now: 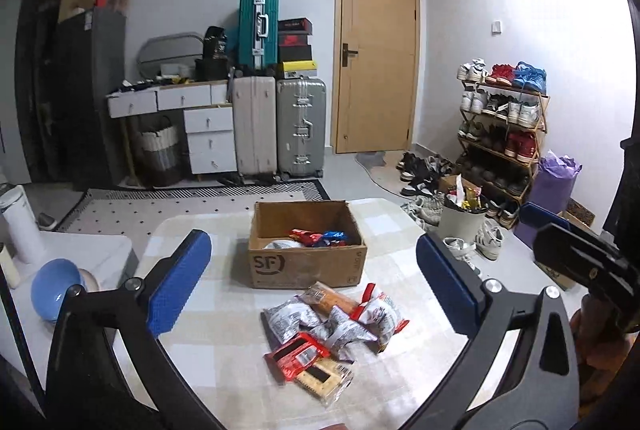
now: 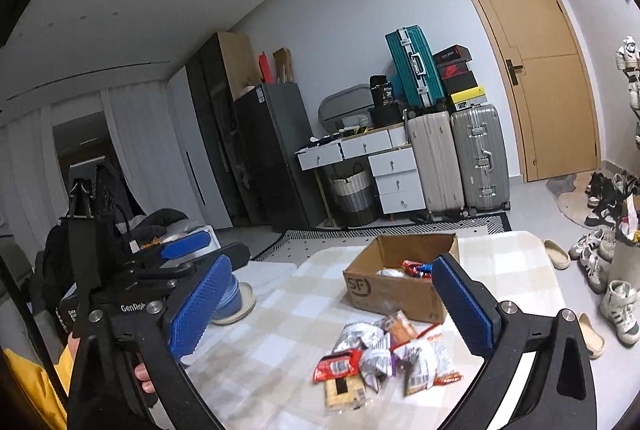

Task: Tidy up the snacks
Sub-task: 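Withdraw both grippers from the box toward the remaining snacks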

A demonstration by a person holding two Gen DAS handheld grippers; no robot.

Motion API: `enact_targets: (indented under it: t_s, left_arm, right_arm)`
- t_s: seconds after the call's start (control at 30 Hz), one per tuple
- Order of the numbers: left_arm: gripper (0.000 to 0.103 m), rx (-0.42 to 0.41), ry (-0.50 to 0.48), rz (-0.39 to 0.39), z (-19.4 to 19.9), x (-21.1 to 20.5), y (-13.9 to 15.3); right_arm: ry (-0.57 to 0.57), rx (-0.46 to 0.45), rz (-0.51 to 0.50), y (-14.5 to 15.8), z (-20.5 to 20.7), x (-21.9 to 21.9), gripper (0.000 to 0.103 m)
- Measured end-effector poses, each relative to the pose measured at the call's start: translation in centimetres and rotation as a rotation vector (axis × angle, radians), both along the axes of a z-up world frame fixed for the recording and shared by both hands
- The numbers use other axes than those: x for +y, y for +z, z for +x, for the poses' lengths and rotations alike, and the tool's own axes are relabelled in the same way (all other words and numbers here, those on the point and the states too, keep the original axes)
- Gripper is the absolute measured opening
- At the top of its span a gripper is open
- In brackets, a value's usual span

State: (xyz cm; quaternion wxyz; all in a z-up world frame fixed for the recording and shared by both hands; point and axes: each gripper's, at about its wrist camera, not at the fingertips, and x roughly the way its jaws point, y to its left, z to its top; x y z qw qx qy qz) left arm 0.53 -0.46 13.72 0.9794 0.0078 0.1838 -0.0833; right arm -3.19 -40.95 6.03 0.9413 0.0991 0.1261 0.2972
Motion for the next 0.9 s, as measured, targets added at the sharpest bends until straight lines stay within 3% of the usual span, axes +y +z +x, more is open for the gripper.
enact_targets:
  t_s: [0.27, 0.57, 0.9]
  left_arm:
    - [0.103, 0.031, 0.098, -0.029, -4.0, 3.1, -4.2]
    - [0.103, 0.173, 0.143, -0.03, -3.4, 5.1, -11.3]
    - [0.103, 0.23, 0.152, -0.037, -0.1, 5.2, -14.7]
  right_arm:
    - [-0.012, -0.024, -0.005, -2.8, -1.9, 0.5, 0.102]
    - [0.009, 0.02, 0.011, -6.4, -2.0, 0.9, 0.102]
    - [0.024, 0.105, -0.03, -10.2, -1.2, 2.4, 0.102]
